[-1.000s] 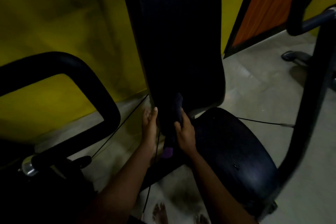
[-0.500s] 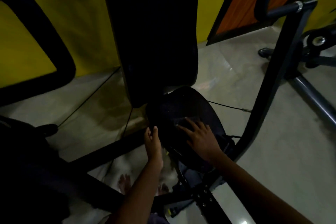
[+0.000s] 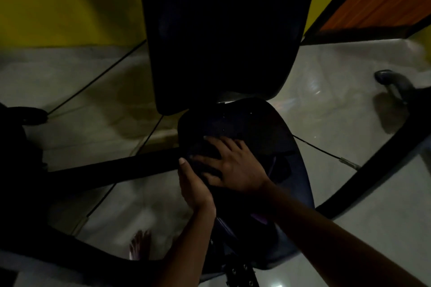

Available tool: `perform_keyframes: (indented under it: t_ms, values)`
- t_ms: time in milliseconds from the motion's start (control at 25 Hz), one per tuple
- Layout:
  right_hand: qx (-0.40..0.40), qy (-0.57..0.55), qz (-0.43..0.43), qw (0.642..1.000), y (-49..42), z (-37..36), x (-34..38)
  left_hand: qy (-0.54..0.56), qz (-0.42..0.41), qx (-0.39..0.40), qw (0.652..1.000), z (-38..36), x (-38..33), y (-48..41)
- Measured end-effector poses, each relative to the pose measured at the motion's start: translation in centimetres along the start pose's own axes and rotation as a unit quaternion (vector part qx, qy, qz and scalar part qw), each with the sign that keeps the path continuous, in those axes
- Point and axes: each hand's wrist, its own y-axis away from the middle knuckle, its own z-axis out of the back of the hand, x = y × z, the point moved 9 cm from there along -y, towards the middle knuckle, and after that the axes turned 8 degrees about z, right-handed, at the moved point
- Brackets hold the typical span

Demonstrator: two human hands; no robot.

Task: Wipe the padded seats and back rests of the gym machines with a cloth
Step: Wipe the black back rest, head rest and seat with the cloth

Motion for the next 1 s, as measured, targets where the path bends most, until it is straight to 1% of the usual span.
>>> perform_keyframes:
  t_ms: [40, 120, 160, 200, 240, 280, 360, 440, 520, 600, 720, 800, 880, 960, 1000]
  values:
    - [-0.003, -0.011, -0.011, 1.000, -1.3, -0.1, -1.3, -0.027, -0.022, -0.015, 0.999, 0.0, -0.3, 0.0]
    - [0.002, -0.042, -0.071, 0.997, -3.6, 0.2, -4.2, -0.079, -0.062, -0.040, 0.994, 0.0, -1.1, 0.0]
    - [0.006, -0.057, -0.099, 0.993, -4.1, 0.3, -5.2, -0.100, -0.072, -0.052, 0.991, 0.0, -1.4, 0.0]
    - [0.000, -0.067, -0.106, 0.992, -4.0, 0.5, -5.3, -0.114, -0.076, -0.060, 0.989, 0.0, -1.5, 0.0]
    - [-0.012, -0.067, -0.089, 0.994, -3.3, 0.9, -4.4, -0.120, -0.073, -0.064, 0.988, 0.0, -1.5, 0.0]
    - [-0.016, -0.058, -0.050, 0.997, -2.1, 1.1, -2.7, -0.113, -0.065, -0.065, 0.989, 0.2, -1.1, -0.2]
    - [0.003, -0.040, 0.037, 0.999, 0.5, 0.9, 1.2, -0.060, -0.044, -0.051, 0.996, 0.3, -0.4, -0.3]
    - [0.014, -0.041, 0.065, 0.997, 0.3, 0.4, 2.2, -0.025, -0.039, -0.034, 0.998, 0.1, -0.3, -0.4]
    - [0.012, -0.042, 0.086, 0.995, -2.4, -0.1, 1.6, -0.047, -0.048, -0.026, 0.997, 0.1, -0.6, -0.3]
    - [0.014, -0.049, 0.093, 0.994, -5.3, -0.6, 0.5, -0.110, -0.076, -0.027, 0.991, -0.1, -2.1, -0.7]
    - [0.006, -0.063, 0.045, 0.997, -8.1, -0.9, -2.5, -0.210, -0.124, -0.041, 0.969, -1.3, -6.2, -2.4]
    - [0.037, -0.072, -0.007, 0.997, -8.7, -1.3, -5.4, -0.264, -0.140, -0.036, 0.954, -3.3, -8.6, -3.6]
    - [0.064, -0.073, -0.081, 0.992, -8.2, -1.8, -9.6, -0.312, -0.154, -0.055, 0.936, -4.7, -9.6, -3.7]
    - [0.050, -0.067, -0.145, 0.986, -7.2, -1.6, -12.4, -0.348, -0.170, -0.086, 0.918, -5.0, -9.7, -3.3]
    - [0.051, -0.056, -0.153, 0.985, -7.2, -1.9, -12.5, -0.360, -0.173, -0.098, 0.911, -4.8, -9.6, -3.2]
